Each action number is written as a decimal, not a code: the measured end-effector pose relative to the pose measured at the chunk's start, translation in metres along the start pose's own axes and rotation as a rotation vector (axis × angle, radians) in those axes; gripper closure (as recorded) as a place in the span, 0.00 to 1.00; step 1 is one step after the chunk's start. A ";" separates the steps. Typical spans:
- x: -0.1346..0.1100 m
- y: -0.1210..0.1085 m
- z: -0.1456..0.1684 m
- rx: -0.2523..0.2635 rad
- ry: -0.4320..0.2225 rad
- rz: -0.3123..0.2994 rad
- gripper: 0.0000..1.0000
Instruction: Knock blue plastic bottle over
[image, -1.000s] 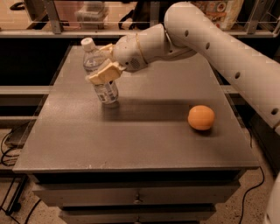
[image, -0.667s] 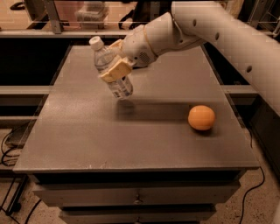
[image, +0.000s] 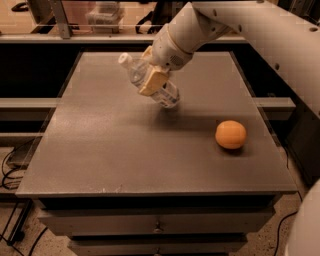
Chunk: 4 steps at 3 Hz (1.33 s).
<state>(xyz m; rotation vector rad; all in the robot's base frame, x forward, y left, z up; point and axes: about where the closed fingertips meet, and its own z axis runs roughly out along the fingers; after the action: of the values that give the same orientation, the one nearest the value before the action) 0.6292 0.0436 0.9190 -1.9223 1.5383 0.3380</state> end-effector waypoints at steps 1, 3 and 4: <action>0.028 -0.007 0.009 -0.030 0.144 -0.028 0.59; 0.040 -0.022 0.035 -0.068 0.208 -0.028 0.12; 0.040 -0.021 0.037 -0.070 0.208 -0.029 0.00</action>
Offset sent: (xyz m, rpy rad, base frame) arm 0.0493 -0.0253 -0.0483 -0.2874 0.0088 -0.0290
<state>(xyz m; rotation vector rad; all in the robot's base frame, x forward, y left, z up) 0.6674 0.0378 0.8754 -2.0870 1.6472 0.1863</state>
